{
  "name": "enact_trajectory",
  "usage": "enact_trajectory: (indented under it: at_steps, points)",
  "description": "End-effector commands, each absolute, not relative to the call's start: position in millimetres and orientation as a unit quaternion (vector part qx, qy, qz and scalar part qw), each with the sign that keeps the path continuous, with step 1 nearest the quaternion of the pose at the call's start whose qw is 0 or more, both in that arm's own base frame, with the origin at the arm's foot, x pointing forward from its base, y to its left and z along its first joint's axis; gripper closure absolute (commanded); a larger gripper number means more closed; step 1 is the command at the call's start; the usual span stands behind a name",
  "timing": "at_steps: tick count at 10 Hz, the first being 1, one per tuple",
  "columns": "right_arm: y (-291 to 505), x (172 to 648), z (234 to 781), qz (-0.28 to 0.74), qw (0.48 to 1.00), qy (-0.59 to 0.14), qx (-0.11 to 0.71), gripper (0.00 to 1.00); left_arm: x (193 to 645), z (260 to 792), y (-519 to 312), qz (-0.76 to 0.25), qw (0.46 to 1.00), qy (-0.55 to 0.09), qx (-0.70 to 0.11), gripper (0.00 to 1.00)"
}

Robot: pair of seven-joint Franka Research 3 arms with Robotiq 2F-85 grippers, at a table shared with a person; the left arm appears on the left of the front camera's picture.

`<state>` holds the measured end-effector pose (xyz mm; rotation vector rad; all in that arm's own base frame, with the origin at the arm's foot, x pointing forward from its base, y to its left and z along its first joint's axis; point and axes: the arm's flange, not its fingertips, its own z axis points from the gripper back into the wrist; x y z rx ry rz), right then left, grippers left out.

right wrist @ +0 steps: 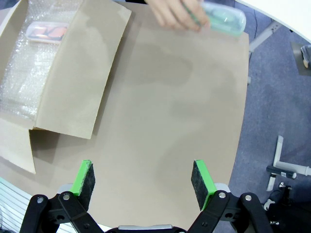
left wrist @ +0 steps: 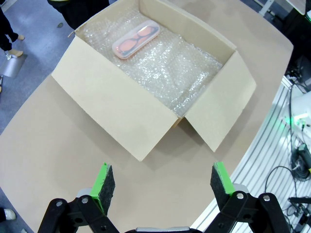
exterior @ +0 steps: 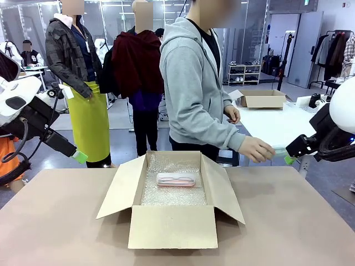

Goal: Pack the glasses set securely to prepare it for shipping.
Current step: Put the Glasses case from the right side of the table into the Package Box.

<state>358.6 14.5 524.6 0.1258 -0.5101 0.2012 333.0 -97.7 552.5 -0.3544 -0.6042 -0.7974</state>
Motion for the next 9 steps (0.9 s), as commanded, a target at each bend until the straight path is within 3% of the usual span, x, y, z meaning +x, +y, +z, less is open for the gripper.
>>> enact_trajectory:
  at_steps: [1,9]
  points:
    - [15.9,358.6,524.0,0.097,0.961,-0.251,0.059,0.0,333.0,553.8,-96.2,-0.385,0.858,-0.29,-0.176,0.0]
    - [15.9,358.6,524.0,0.097,0.961,-0.251,0.059,0.0,333.0,553.8,-96.2,-0.385,0.858,-0.29,-0.176,0.0]
